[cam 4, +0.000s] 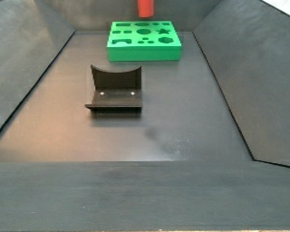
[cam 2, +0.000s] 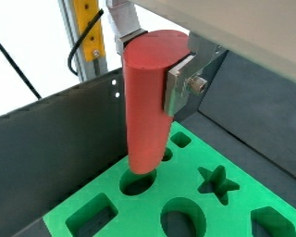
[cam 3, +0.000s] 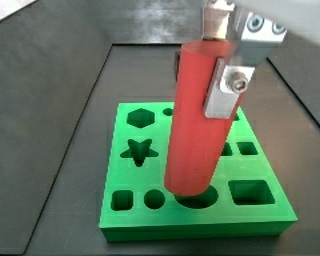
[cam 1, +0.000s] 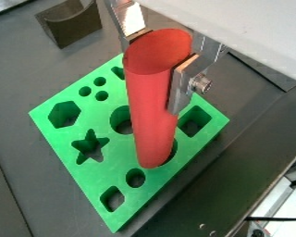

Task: Pick up the oval object. Move up. Move to above the board. Insert the oval object.
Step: Insert the oval object.

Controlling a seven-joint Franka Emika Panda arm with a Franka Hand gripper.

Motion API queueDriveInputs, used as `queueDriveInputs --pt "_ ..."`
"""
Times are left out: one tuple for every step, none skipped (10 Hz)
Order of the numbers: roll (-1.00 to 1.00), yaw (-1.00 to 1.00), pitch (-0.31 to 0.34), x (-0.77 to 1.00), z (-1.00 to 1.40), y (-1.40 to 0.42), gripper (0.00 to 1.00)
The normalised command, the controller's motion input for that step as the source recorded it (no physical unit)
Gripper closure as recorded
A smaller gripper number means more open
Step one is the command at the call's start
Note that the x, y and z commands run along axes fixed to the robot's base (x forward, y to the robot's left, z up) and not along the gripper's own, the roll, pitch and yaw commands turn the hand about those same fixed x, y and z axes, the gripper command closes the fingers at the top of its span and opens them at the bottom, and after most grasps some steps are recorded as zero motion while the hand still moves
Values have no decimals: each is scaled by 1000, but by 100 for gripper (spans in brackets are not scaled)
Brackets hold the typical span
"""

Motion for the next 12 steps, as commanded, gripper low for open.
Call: queueDriveInputs --pt "113 143 214 1000 -200 0 100" --pt "66 89 173 1000 -223 0 100" --pt "74 97 181 1000 -249 0 100" --pt "103 74 179 1000 -226 -66 100" --pt "117 63 176 1000 -211 -111 100" --pt "97 49 156 1000 -189 -157 100" --pt "87 37 147 1000 -131 -177 100" --pt "64 97 164 1000 -137 -31 100" --pt "93 171 187 1000 -94 0 100" --pt "109 286 170 1000 -20 26 100" --pt "91 286 149 1000 0 9 100" --pt "66 263 140 1000 0 0 100"
